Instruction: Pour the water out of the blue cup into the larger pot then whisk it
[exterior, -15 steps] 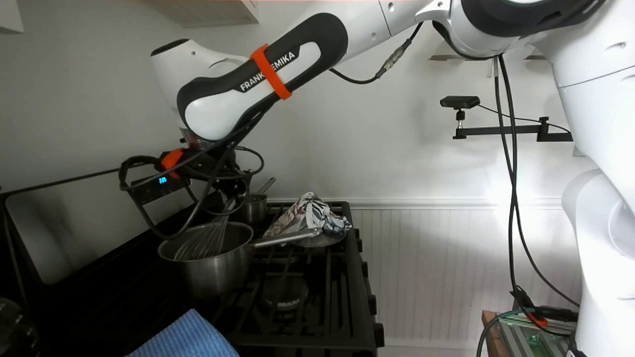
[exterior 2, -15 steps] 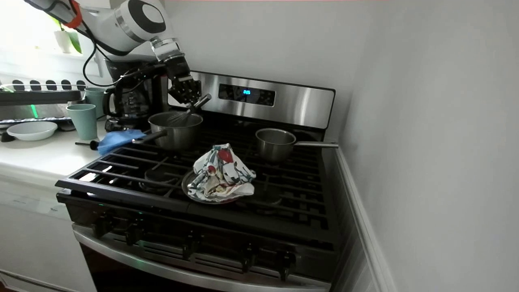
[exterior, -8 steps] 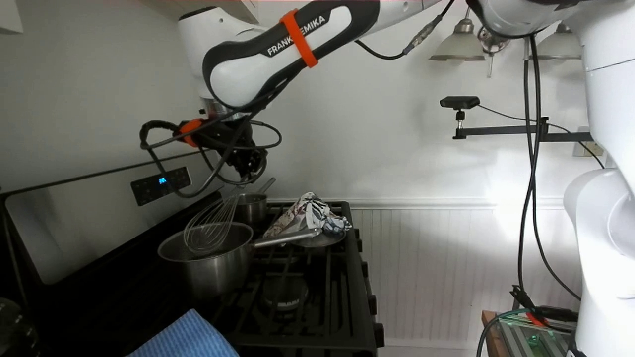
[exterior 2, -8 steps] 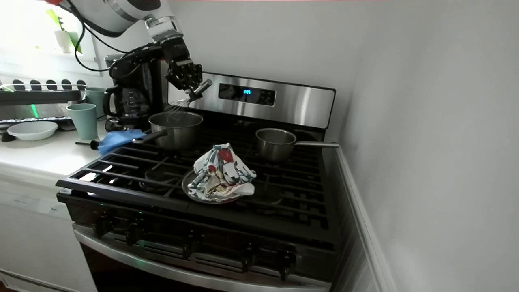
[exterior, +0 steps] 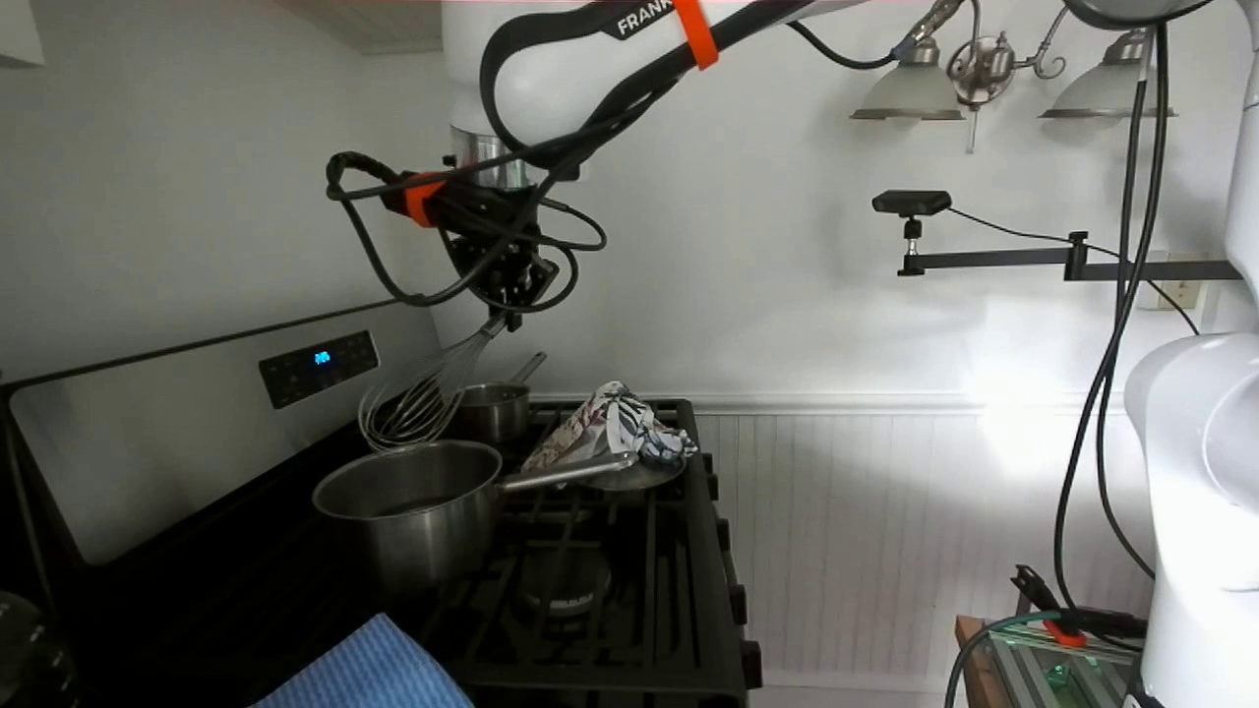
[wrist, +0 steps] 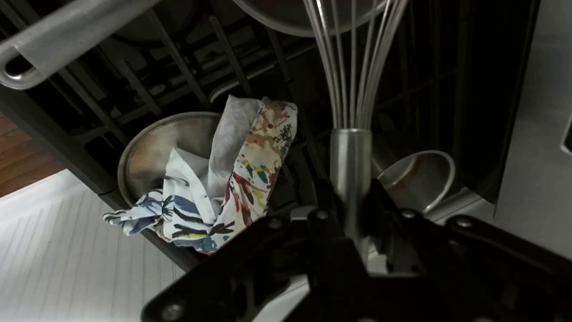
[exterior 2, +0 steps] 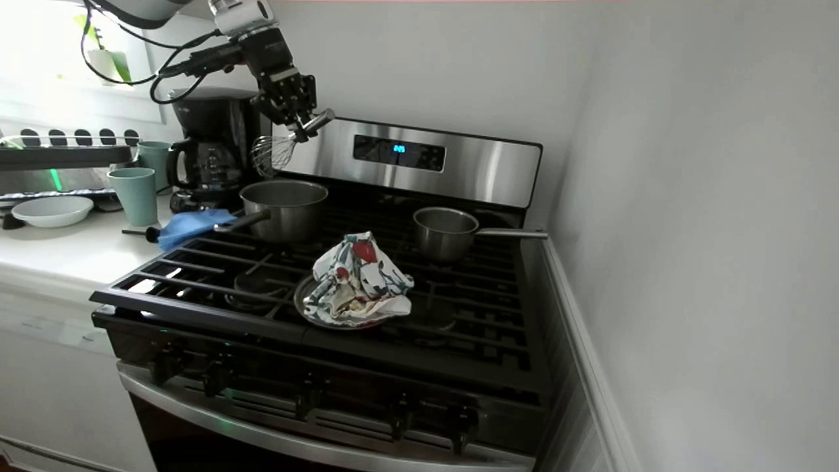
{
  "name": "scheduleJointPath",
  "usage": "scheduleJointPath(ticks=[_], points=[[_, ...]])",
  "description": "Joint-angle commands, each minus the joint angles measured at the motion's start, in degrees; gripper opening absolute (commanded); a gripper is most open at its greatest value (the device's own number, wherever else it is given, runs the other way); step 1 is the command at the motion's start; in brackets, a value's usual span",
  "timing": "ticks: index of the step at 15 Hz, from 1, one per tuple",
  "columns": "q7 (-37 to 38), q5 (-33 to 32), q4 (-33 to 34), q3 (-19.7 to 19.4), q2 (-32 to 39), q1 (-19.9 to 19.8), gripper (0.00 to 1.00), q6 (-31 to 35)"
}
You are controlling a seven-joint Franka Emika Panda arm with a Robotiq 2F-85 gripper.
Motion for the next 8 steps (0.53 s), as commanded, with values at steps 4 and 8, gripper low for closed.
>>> scheduleJointPath(ticks=[4,8], points=[[-20.3,15.2,-8.6,2.9,-6.0,-1.0,0.06,3.6],[-31.2,20.5,-9.3,4.8,-6.0,-0.5,0.06,-2.9]])
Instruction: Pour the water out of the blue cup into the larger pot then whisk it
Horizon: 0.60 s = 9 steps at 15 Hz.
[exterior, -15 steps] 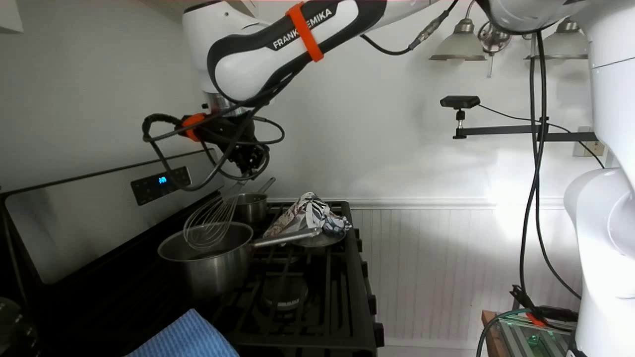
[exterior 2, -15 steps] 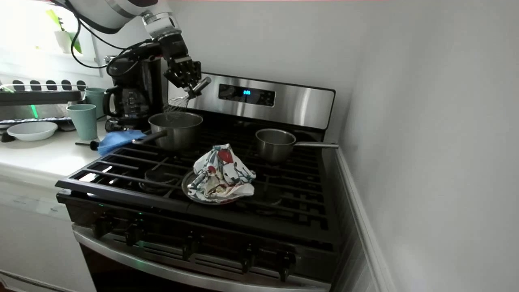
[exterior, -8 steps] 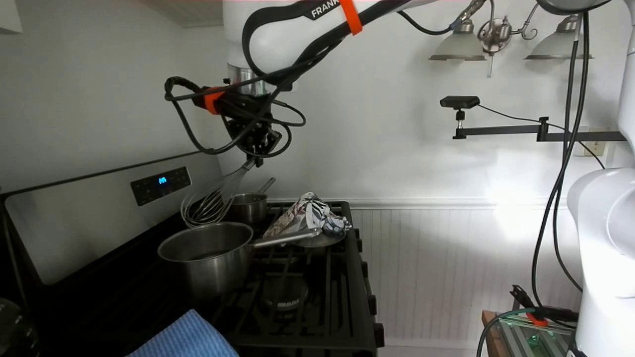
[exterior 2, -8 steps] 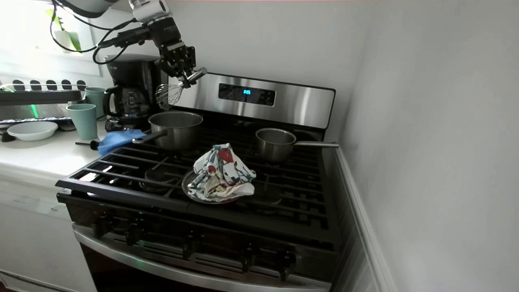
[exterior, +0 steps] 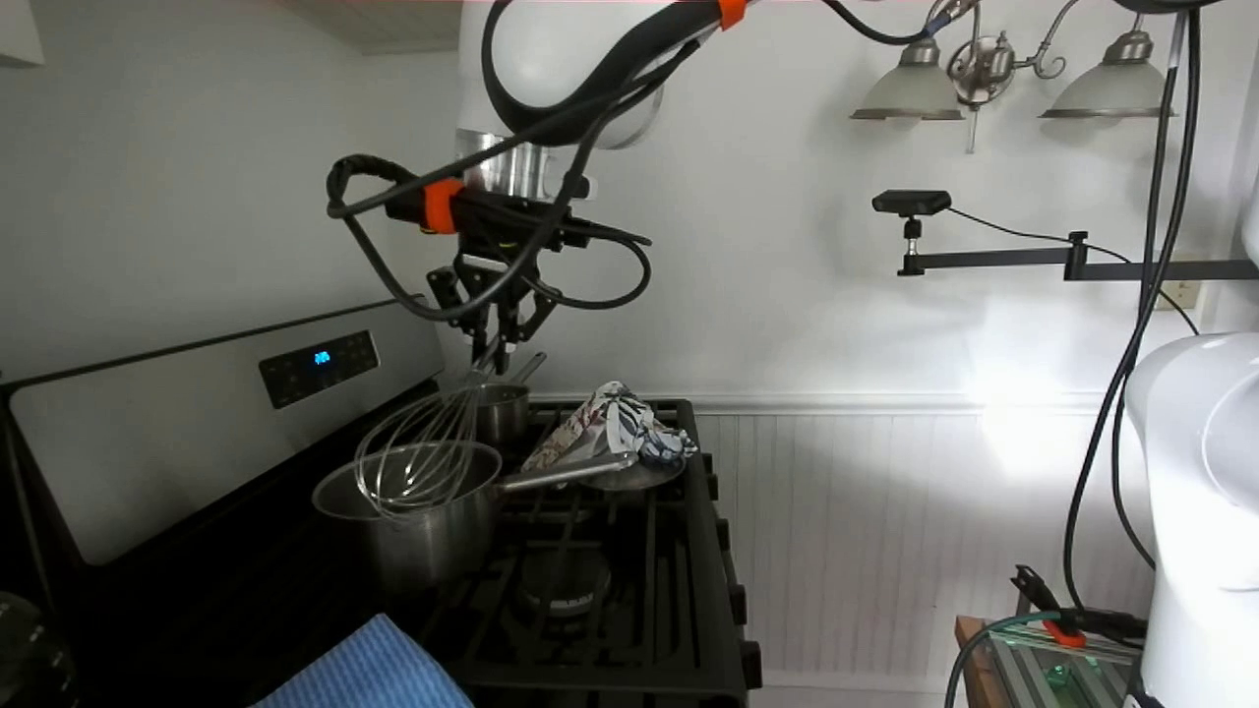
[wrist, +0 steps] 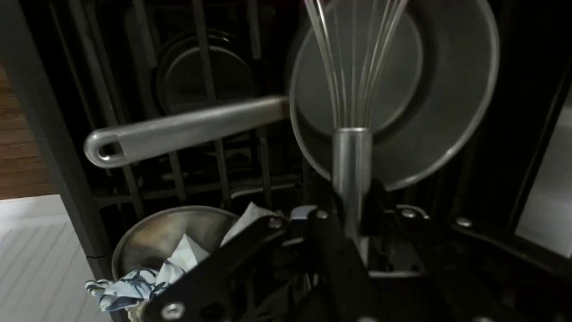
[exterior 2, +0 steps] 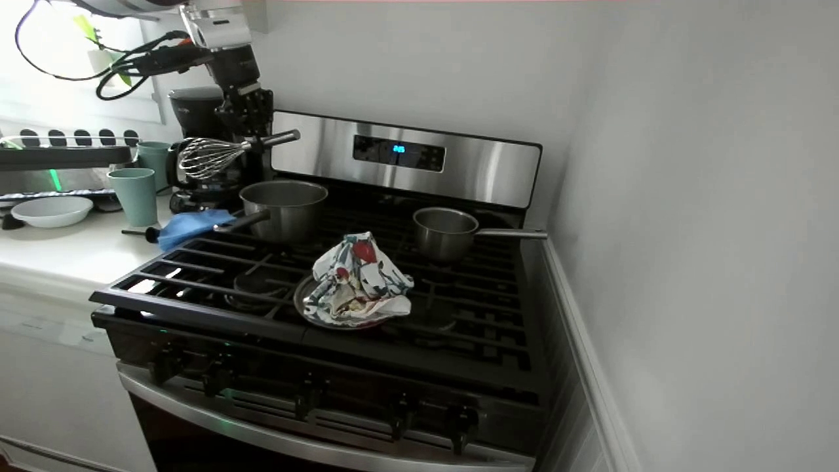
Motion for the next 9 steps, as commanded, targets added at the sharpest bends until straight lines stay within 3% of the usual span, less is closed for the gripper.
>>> scheduleJointPath(ticks=[1,5,9], points=[[-9.4,4.0,-2.1,2.0,-1.5,-0.1,0.06,-5.6],[-14.8,2.5,-1.7,4.3,0.4,0.6,0.06,-11.6],[-12.2,2.0,-2.8,6.7,3.2,2.1,0.06,-10.7]])
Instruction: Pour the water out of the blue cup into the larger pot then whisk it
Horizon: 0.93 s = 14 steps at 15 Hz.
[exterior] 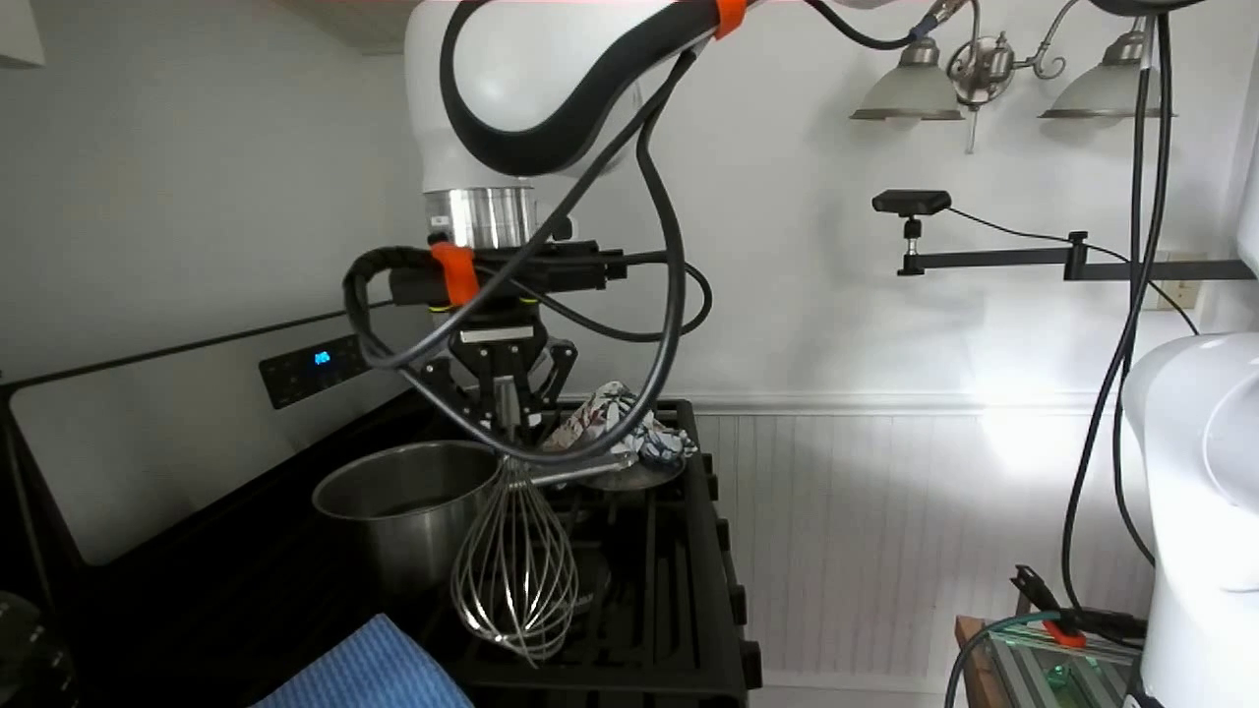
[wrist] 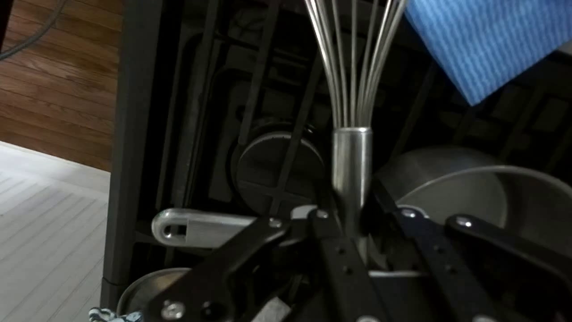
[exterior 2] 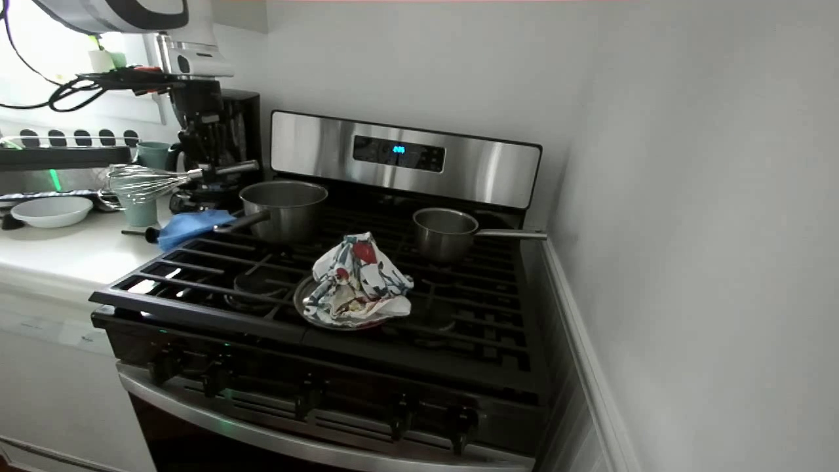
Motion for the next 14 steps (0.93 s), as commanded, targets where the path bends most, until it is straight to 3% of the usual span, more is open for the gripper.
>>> scheduleJointPath(ticks=[1,8,14], points=[[2.1,0.2,-0.7,2.0,2.4,1.6,0.06,0.5],[10.4,-0.7,-0.3,2.9,10.7,5.0,0.06,1.3],[14.3,2.9,-1.2,1.5,14.6,4.8,0.06,5.2]])
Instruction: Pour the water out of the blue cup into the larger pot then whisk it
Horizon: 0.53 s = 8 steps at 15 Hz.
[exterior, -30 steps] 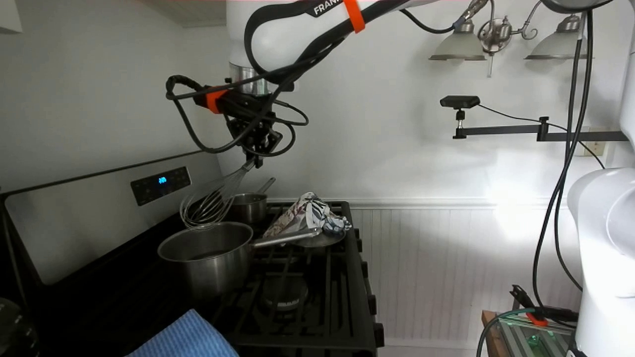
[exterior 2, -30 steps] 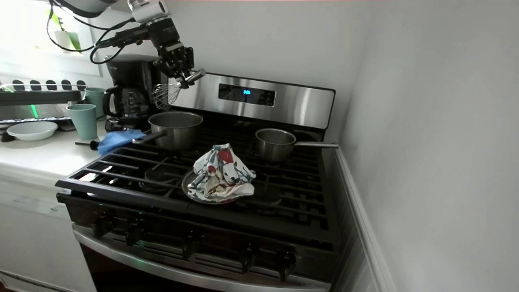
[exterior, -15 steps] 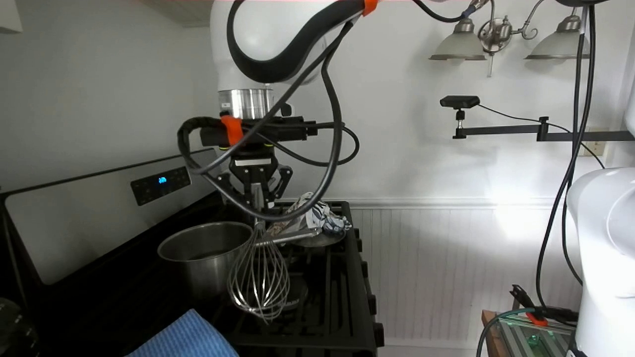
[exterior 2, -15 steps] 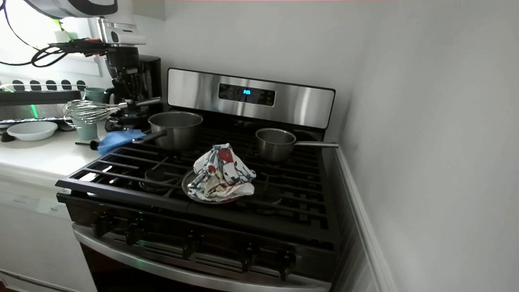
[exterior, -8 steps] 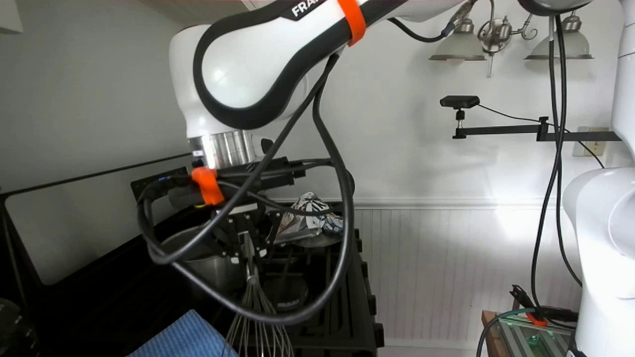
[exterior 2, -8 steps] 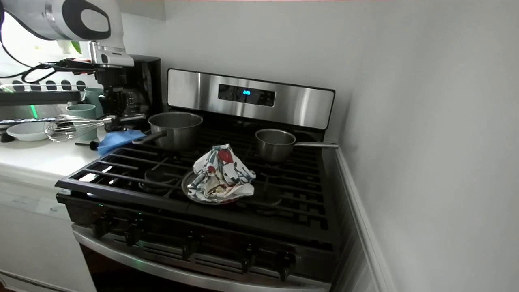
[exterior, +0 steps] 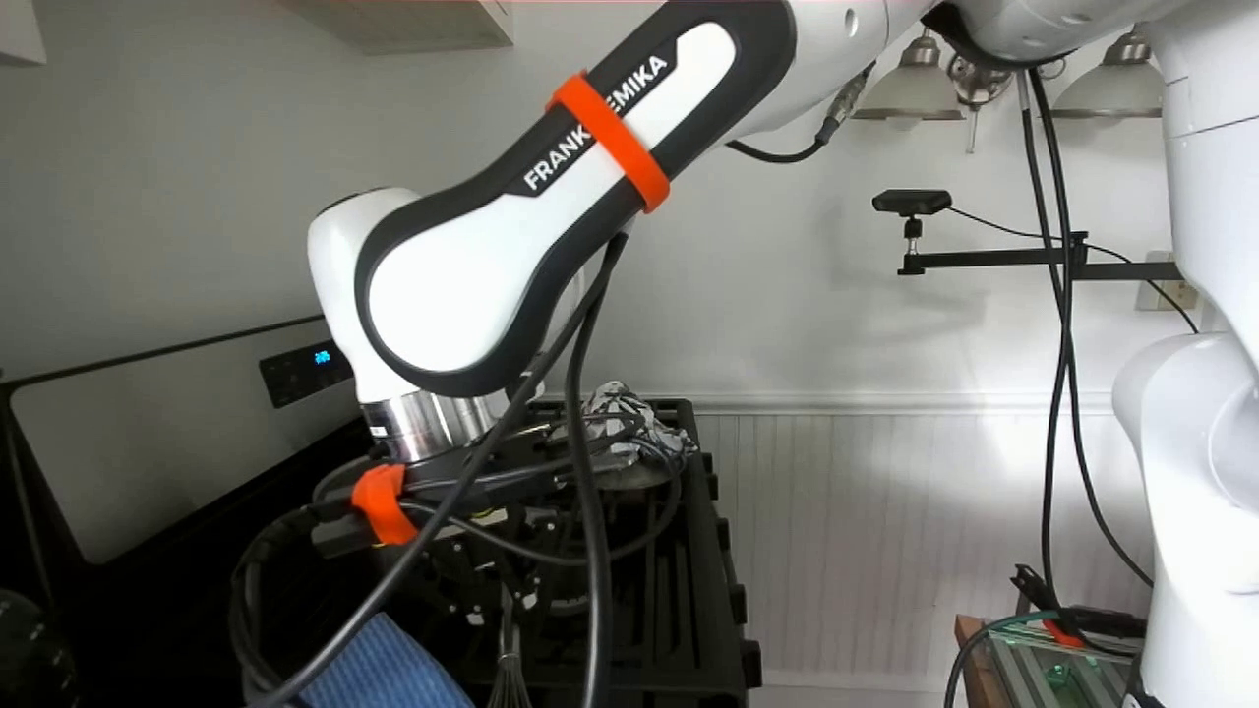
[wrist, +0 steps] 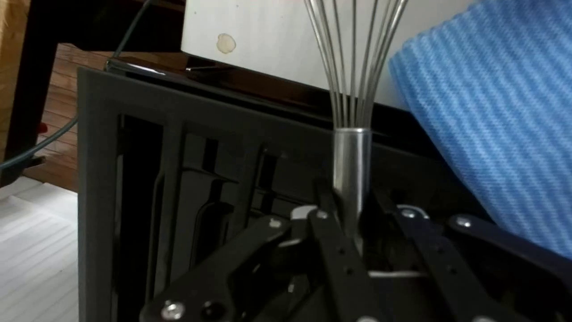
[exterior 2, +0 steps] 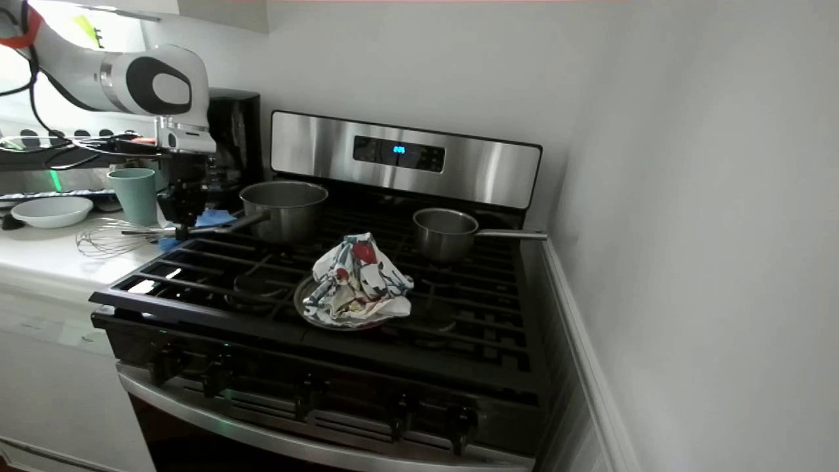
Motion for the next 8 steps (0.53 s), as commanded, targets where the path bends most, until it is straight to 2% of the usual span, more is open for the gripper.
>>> scheduleJointPath(ticks=[1,7,8], points=[[3.7,3.5,-0.4,-1.4,0.8,0.2,0.06,3.4],[10.2,5.0,-0.4,-2.9,1.8,0.5,0.06,8.0],[10.9,4.8,-0.4,-3.0,1.9,0.5,0.37,8.5]])
